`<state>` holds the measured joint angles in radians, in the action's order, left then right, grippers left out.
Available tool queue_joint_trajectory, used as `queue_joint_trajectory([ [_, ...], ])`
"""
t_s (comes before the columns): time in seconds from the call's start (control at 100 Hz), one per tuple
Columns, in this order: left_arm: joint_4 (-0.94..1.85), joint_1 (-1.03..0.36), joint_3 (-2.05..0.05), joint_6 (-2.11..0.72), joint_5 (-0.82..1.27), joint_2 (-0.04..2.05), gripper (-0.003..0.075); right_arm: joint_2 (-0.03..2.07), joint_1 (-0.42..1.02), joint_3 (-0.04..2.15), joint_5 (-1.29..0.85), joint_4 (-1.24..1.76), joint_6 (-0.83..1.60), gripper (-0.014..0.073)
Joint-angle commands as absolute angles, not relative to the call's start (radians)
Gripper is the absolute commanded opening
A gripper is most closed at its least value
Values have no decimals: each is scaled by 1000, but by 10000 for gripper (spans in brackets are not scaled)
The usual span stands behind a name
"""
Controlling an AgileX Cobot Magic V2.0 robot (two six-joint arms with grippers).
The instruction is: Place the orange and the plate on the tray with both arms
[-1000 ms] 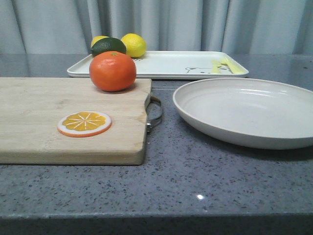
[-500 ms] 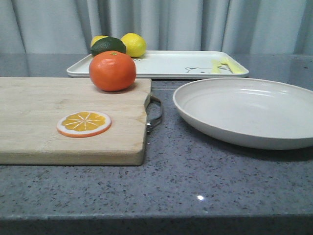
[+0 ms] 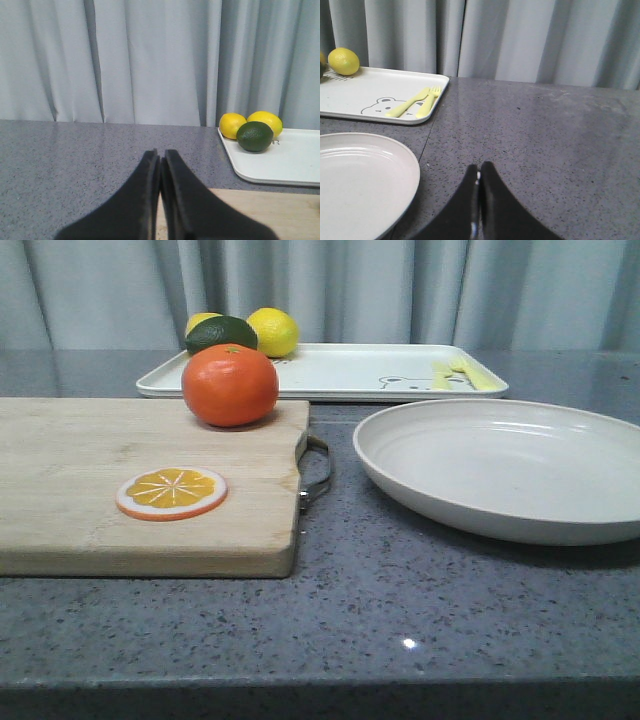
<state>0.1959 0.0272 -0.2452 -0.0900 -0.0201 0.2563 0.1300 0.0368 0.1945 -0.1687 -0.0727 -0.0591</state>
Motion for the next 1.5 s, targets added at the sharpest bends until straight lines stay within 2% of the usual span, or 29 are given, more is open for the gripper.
queue_joint_trajectory([
  [0.0, 197, 23, -335, -87, -107, 335, -20, 212, 31, 293, -121, -82, -58, -62],
  [0.23, 197, 23, -419, -87, -115, 492, -20, 427, 31, 433, -115, -80, -59, -67],
  [0.33, 197, 23, -419, -87, -125, 525, -20, 492, 31, 450, -47, -71, -59, -67],
  [0.68, 200, 23, -419, -87, -178, 600, -16, 531, 31, 450, -47, -71, -59, -67],
  [0.73, 200, 23, -419, -87, -180, 608, 15, 531, 31, 450, -47, -71, -59, -67],
  [0.77, 200, 23, -419, -87, -180, 616, 72, 531, 31, 450, -46, -71, -59, -67],
  [0.92, 200, 23, -419, -87, -182, 639, 418, 531, 31, 450, -46, -71, -59, -67],
  [0.97, 200, 23, -419, -87, -189, 646, 501, 531, 31, 450, -46, -71, -59, -67],
  [1.02, 200, 23, -420, -87, -189, 652, 548, 531, 31, 450, -46, -71, -59, -67],
  [1.21, 200, 22, -475, -87, -123, 694, 556, 531, 31, 450, -44, -71, -59, -67],
  [1.49, 201, -12, -713, -87, 81, 877, 557, 531, 31, 450, -30, -71, -59, -67],
])
